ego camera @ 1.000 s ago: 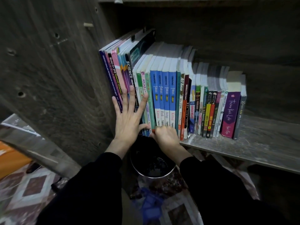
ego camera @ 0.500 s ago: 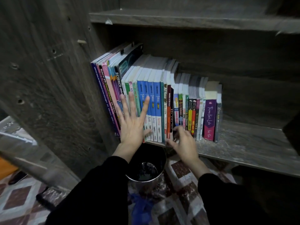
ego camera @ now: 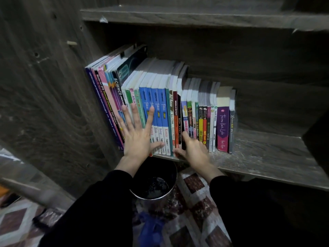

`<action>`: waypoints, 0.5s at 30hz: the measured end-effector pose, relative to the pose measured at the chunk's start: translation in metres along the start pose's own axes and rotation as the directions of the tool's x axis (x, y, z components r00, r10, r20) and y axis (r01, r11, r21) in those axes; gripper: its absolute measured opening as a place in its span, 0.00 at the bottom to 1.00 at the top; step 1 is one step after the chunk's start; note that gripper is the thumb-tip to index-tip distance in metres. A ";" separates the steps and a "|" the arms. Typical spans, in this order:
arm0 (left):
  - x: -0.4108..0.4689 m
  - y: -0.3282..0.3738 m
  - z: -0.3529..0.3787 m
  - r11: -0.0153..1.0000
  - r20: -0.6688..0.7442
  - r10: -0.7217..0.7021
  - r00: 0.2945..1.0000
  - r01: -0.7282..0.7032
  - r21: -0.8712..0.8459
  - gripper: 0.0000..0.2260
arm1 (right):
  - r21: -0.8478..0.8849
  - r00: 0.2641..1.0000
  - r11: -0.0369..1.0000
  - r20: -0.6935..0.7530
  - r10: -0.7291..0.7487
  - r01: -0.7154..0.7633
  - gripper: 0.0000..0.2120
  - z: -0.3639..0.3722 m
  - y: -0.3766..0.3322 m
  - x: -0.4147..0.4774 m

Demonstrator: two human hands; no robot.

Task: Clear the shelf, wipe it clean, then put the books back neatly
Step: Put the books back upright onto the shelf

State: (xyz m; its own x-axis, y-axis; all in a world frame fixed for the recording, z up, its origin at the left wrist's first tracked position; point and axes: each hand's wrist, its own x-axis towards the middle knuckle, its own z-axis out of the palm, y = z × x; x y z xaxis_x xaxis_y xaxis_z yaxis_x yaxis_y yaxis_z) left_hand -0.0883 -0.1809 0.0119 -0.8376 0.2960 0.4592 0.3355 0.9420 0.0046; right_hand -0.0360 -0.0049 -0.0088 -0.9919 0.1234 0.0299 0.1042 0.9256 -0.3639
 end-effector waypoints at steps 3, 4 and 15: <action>-0.008 0.006 -0.004 0.999 -0.023 -0.028 0.999 0.029 0.033 0.58 | 0.034 0.996 0.999 -0.075 0.044 -0.042 0.26 0.001 0.000 -0.002; -0.011 0.009 -0.006 0.999 -0.040 -0.044 0.998 0.046 0.030 0.57 | 0.084 0.985 0.996 -0.172 0.032 -0.018 0.25 0.002 0.004 -0.003; 0.026 0.060 -0.024 0.981 -0.323 0.158 0.933 -0.186 -0.058 0.56 | 0.835 0.610 0.471 -0.222 0.761 -0.284 0.24 -0.050 0.102 0.009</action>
State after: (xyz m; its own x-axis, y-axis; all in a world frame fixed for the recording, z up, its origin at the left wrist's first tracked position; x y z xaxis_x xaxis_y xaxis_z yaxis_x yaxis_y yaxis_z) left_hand -0.0797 -0.1201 0.0460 -0.5890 0.3743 0.7162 0.5101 0.8596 -0.0297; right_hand -0.0305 0.1087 0.0012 -0.5092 0.8590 -0.0521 0.2698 0.1019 -0.9575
